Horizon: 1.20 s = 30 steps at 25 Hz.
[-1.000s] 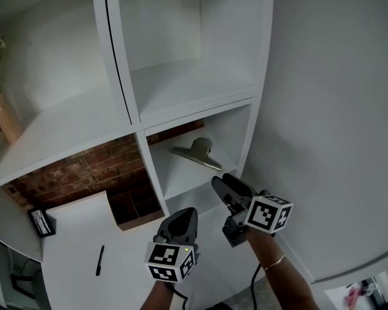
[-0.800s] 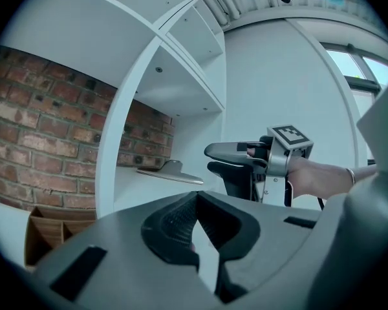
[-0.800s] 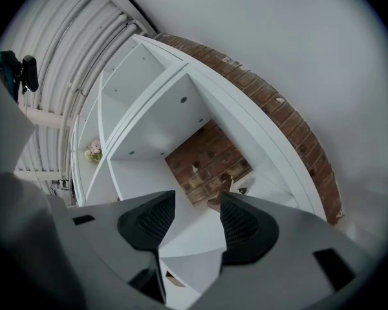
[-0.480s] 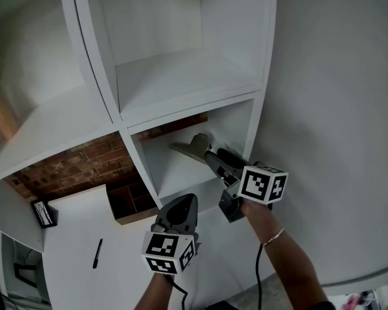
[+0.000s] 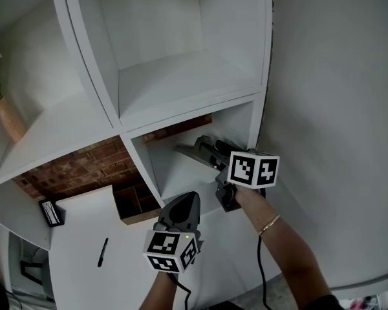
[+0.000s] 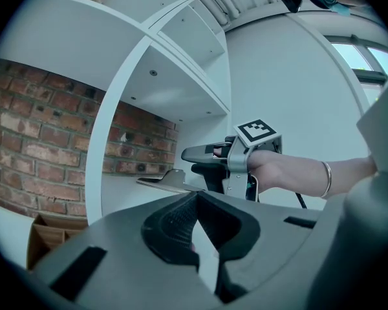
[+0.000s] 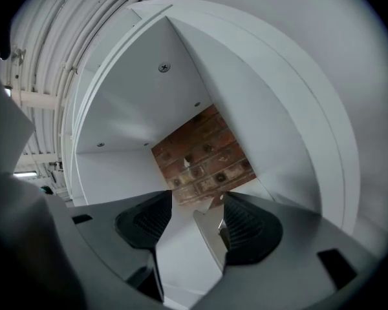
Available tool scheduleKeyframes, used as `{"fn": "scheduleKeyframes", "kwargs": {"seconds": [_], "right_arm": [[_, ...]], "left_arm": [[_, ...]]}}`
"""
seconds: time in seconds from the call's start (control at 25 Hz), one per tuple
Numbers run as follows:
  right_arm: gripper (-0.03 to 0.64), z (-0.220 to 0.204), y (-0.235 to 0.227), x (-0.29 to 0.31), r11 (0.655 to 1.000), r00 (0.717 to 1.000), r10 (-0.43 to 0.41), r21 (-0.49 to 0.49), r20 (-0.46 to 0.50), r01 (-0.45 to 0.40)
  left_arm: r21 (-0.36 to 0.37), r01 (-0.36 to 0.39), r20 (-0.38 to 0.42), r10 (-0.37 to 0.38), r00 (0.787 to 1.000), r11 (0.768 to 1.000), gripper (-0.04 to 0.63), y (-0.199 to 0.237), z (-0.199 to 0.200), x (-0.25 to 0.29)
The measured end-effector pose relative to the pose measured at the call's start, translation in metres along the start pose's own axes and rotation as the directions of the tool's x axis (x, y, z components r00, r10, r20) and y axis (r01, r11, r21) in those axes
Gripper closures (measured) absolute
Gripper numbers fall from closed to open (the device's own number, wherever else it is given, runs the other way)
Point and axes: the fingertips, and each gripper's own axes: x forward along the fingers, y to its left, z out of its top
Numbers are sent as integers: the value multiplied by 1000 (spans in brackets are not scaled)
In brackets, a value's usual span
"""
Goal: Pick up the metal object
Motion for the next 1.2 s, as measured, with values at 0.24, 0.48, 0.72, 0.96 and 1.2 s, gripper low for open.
{"fn": "scheduleKeyframes", "kwargs": {"seconds": [0.24, 0.48, 0.72, 0.96, 1.2], "right_arm": [[377, 1, -10, 7, 993, 993, -119, -2, -5, 119], [374, 2, -7, 15, 991, 991, -127, -45, -35, 126], [374, -2, -9, 24, 988, 984, -141, -85, -107, 132], [370, -2, -6, 27, 981, 973, -152, -143, -176, 127], [368, 1, -14, 38, 972, 959, -178, -192, -222, 136]], "left_arm": [[-1, -10, 11, 10, 1000, 1000, 586, 0, 5, -1], [-10, -12, 16, 12, 1000, 1000, 586, 3, 5, -4], [-14, -19, 30, 20, 999, 1000, 586, 11, 10, -8], [-25, -25, 39, 26, 999, 999, 586, 20, 13, -11], [-39, -21, 39, 23, 999, 999, 586, 24, 11, -13]]}}
